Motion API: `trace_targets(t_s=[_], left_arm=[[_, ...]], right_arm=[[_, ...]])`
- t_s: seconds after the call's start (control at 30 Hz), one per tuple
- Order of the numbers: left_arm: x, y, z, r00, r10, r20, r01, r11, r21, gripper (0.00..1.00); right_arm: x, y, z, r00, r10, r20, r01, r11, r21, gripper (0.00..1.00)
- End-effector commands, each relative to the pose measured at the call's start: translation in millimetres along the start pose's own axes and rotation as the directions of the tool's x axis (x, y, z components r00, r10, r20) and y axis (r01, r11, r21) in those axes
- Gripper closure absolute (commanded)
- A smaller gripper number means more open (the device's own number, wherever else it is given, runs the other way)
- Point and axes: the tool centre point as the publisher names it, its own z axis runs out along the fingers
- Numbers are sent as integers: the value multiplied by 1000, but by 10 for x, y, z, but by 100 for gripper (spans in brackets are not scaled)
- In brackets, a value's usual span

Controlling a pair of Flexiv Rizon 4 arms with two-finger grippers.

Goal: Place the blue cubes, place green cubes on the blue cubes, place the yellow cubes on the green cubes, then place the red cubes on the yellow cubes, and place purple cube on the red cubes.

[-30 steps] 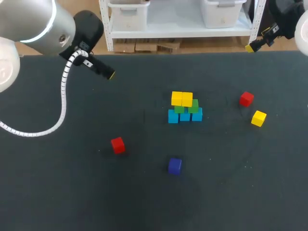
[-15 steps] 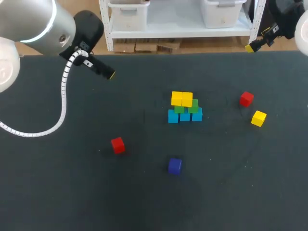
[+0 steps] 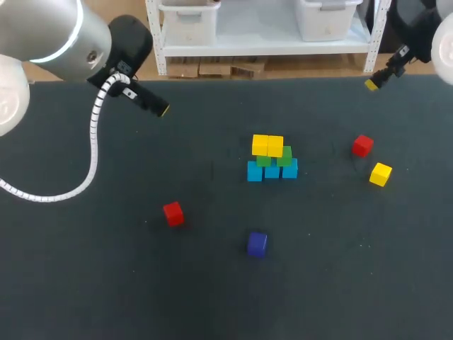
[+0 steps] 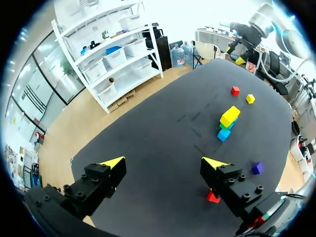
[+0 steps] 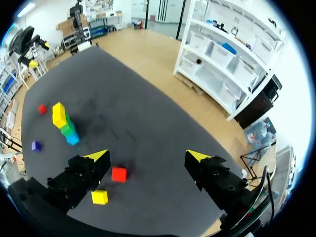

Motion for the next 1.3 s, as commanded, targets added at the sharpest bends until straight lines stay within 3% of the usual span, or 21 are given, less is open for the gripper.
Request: trace_targets(t_s=[0.03, 0.4, 0.67, 0.83, 1.3], left_arm=[[6, 11, -3, 1000, 2, 3, -2, 1000, 4, 0], [6, 11, -3, 1000, 2, 3, -2, 1000, 4, 0], [6, 11, -3, 1000, 2, 3, -2, 1000, 4, 0], [6, 11, -3, 1000, 2, 3, -2, 1000, 4, 0], [6, 11, -3, 1000, 2, 3, -2, 1000, 4, 0]], right_arm=[[130, 116, -209, 998, -4, -58, 7, 998, 64, 0], [491, 573, -272, 968, -122, -221, 123, 992, -6, 0], [925, 791, -20, 955, -134, -263, 103, 986, -130, 0], [1188, 856, 129, 944, -135, -301, 88, 983, -164, 0], [1341, 1107, 412, 889, -274, -367, 178, 945, -273, 0]])
